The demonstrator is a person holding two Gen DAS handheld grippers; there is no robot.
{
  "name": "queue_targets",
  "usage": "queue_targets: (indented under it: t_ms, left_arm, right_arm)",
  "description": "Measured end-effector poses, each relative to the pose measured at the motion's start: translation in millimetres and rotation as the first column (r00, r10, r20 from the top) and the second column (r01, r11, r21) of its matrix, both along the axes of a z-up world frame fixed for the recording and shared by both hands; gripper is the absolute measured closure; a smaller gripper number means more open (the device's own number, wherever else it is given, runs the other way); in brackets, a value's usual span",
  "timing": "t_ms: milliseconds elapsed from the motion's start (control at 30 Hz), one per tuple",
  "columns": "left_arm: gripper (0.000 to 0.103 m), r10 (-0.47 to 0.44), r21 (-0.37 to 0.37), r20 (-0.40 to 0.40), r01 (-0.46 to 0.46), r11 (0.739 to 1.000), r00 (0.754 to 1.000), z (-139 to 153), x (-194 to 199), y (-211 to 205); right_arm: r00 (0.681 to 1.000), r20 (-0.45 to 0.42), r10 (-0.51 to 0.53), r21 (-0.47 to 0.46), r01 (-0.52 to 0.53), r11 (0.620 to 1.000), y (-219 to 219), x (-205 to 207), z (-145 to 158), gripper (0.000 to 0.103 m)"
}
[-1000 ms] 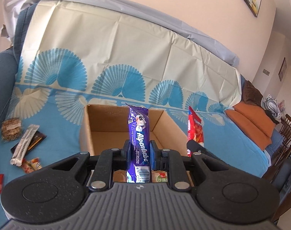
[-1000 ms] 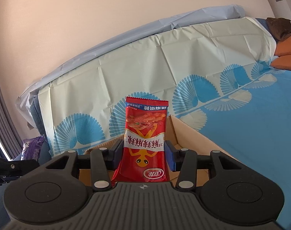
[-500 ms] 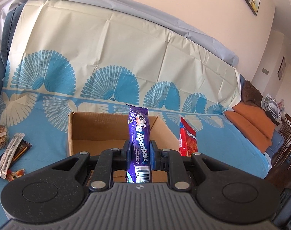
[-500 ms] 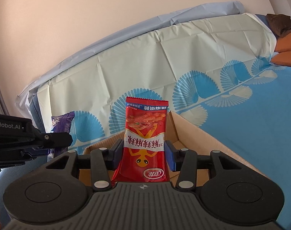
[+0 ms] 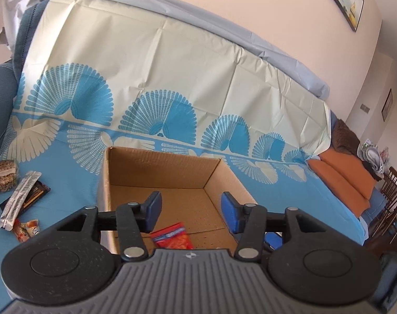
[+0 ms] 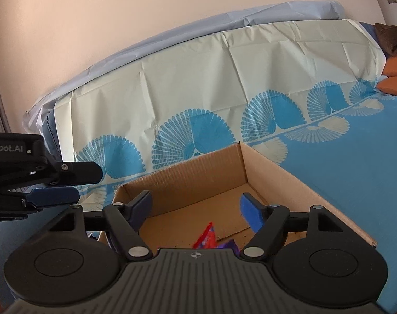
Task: Organize snacks
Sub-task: 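Open both grippers to drop the purple bar and red pack into the box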
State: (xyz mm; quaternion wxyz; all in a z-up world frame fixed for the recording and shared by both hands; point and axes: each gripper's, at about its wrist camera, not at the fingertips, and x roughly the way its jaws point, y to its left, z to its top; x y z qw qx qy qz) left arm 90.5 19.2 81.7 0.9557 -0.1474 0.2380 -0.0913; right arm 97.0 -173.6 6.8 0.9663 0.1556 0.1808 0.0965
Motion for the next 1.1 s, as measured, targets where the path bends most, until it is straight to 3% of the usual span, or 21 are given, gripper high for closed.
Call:
queue_targets:
  t_ms: [133, 267, 400, 500, 633, 767, 900, 1100]
  left_arm:
    - [0.046, 0.049, 0.007, 0.066, -0.05, 0.999, 0.997, -11, -37, 18]
    - [0.046, 0.132, -0.052, 0.066, -0.129, 0.99, 0.989, -32, -71, 46]
    - [0.046, 0.247, -0.085, 0.026, -0.244, 0.966, 0.969, -64, -92, 74]
    - [0.049, 0.287, -0.068, -0.036, -0.289, 0.955, 0.957, -95, -99, 90]
    - [0.075, 0.306, -0.068, -0.119, -0.315, 0.947, 0.945, -117, -96, 113]
    - [0.078, 0.332, -0.086, -0.075, -0.337, 0.937, 0.94, -116, -94, 130]
    - [0.078, 0.356, -0.14, -0.109, -0.369, 0.919, 0.928, -121, -90, 146]
    - [0.078, 0.37, -0.197, -0.111, -0.385, 0.901, 0.922, -121, -83, 158]
  right_arm:
    - [1.0, 0.002, 0.005, -0.021, -0.005, 1.0, 6, -5, 1, 0.025]
    - [1.0, 0.007, 0.009, -0.043, -0.008, 0.999, 13, -12, 2, 0.025]
    - [0.999, 0.028, 0.018, -0.084, -0.015, 0.996, 21, -20, 2, 0.025]
    - [0.999, 0.038, 0.034, -0.121, -0.029, 0.992, 29, -28, 2, 0.025]
    - [0.998, 0.029, 0.058, -0.15, -0.053, 0.987, 40, -36, 2, 0.027]
    - [0.996, -0.003, 0.088, -0.154, -0.087, 0.984, 50, -43, 0, 0.043]
    - [0.993, -0.032, 0.11, -0.16, -0.114, 0.98, 58, -50, 2, 0.06]
    - [0.992, -0.06, 0.11, -0.136, -0.117, 0.984, 64, -62, 20, 0.061]
